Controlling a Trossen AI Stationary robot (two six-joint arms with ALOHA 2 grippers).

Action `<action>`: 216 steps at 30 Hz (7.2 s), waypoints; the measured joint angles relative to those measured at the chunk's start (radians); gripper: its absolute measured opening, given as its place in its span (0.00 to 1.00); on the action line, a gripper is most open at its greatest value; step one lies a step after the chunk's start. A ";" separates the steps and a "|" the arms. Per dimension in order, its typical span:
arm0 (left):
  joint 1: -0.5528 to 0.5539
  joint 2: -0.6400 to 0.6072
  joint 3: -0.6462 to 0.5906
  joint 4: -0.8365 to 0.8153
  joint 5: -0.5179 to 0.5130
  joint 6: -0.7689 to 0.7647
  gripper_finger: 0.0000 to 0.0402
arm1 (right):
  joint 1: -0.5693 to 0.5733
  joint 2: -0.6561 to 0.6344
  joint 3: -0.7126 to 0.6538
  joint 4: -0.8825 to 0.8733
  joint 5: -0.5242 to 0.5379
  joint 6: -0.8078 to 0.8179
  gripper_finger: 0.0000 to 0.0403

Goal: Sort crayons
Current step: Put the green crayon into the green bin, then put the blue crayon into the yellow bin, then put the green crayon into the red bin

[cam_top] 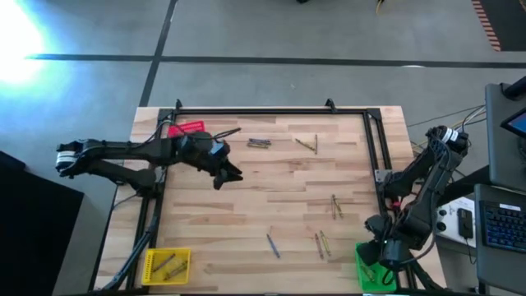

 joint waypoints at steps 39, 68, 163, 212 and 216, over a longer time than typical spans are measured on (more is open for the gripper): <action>-0.265 0.791 0.369 0.148 0.345 0.862 0.28 | -0.444 -0.009 0.034 -0.081 0.226 -0.435 0.36; -0.339 1.001 0.457 0.129 0.138 1.029 0.03 | -0.439 -0.010 0.044 -0.117 0.227 -0.490 0.36; -0.511 -0.267 -0.128 -0.499 -0.259 -0.021 0.43 | -0.825 -0.015 -0.339 0.208 0.022 -0.785 0.30; 0.571 -0.204 0.254 -0.614 -0.186 0.506 0.21 | -1.248 0.597 0.308 0.994 0.059 -1.168 0.02; 0.581 -0.227 0.318 -0.634 -0.191 0.507 0.21 | -1.316 0.841 0.632 0.982 -0.031 -1.276 0.02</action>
